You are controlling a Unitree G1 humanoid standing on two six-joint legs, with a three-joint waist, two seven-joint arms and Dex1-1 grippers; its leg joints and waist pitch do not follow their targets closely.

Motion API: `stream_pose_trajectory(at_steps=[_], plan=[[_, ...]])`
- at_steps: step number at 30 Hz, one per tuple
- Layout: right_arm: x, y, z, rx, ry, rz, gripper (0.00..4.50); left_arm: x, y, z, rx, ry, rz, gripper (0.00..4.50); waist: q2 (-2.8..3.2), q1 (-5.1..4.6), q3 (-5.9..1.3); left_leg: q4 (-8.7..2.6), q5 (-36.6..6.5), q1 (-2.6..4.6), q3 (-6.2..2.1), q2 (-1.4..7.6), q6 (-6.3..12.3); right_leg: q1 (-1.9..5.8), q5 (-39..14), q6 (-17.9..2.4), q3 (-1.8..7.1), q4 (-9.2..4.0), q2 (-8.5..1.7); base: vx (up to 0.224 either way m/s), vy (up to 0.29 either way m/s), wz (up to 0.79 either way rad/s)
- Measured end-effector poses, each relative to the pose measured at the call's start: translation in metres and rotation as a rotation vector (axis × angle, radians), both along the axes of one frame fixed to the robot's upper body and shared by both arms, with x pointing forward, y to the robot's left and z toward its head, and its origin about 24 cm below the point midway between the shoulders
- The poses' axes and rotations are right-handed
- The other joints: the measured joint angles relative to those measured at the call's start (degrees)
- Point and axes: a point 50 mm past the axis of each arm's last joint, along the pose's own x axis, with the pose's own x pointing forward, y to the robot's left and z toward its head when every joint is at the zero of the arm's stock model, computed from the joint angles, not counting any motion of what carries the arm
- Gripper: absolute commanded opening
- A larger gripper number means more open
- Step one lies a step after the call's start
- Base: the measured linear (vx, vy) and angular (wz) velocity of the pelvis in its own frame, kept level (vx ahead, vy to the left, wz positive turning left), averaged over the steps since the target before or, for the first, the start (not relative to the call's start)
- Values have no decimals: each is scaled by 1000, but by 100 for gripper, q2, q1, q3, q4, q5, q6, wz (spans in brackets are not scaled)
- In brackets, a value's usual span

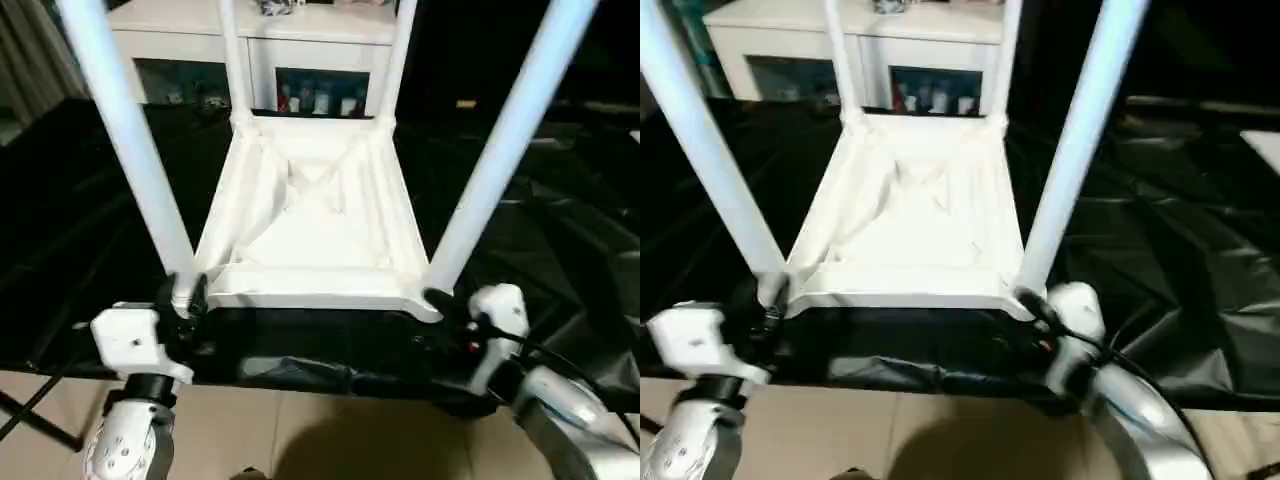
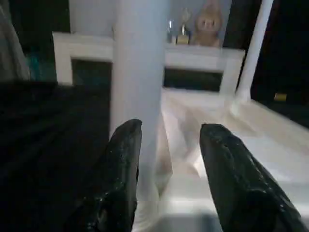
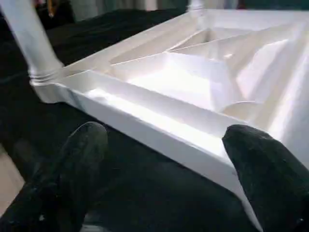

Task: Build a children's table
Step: Flip table

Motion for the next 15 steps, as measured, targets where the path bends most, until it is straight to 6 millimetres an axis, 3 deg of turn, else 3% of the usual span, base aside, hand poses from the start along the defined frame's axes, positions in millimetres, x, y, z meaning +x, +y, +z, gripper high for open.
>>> stream_pose_trajectory(at_steps=[7, 15], plan=[[19, 20, 7, 28, -44, 64, 450, 3, 10, 9, 44, -35, 76, 305, -76, 1, 14, -48, 25, 8, 23, 2, -3, -26, 63, 50, 14, -36, -7, 0, 0, 0], [27, 32, 6, 64, -43, 84, 450, 40, 16, 7, 79, 18, -71, 380, -84, 30, 15, -81, 56, 5, 27, 4, -12, -58, 80, 68, 16, -23, -2, 0, 0, 0]])
